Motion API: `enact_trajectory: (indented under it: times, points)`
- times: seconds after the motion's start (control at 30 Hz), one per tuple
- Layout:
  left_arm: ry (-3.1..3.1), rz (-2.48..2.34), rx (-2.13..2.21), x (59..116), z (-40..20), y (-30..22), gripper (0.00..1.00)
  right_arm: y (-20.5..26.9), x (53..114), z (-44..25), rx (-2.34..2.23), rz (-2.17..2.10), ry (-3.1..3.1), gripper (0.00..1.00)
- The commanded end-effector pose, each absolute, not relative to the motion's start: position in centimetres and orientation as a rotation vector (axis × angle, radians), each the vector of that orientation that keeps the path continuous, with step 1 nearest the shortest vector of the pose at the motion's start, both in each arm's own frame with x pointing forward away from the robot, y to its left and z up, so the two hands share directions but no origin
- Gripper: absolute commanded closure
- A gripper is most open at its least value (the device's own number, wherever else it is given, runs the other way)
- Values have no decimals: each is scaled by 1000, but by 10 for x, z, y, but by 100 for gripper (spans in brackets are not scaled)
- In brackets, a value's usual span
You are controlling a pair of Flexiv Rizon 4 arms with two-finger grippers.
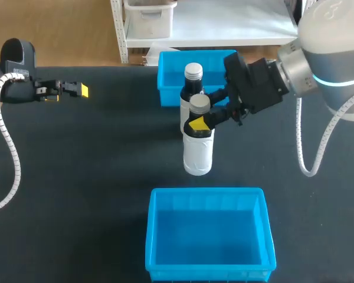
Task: Pick up the bottle, and place it in the far bin if it is heavy, or in the near bin if it is light.
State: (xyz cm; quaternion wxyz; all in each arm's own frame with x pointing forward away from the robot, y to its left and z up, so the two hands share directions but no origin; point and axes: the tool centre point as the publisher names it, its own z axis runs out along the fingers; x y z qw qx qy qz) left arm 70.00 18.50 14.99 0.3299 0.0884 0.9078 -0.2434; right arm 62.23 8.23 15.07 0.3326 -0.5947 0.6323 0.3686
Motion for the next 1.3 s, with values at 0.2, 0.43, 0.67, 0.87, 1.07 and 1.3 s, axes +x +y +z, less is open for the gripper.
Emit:
enact_trajectory:
  times: [0.2,0.43,0.67,0.87,1.07,1.3]
  points:
    - [2375,-637,231,700,150,185,0,52,619,174,-1537,939,1652,100]
    - [2375,-637,231,700,150,185,0,22,618,177,-1511,910,1689,100]
    - [2375,-637,231,700,150,185,0,-14,620,178,-1474,881,1726,100]
    - [2375,-637,231,700,150,185,0,-47,626,180,-1450,859,1747,100]
    - [2375,-637,231,700,150,185,0,-79,637,184,-1437,837,1758,100]
    - [2375,-637,231,700,150,185,0,-110,656,190,-1437,816,1756,100]
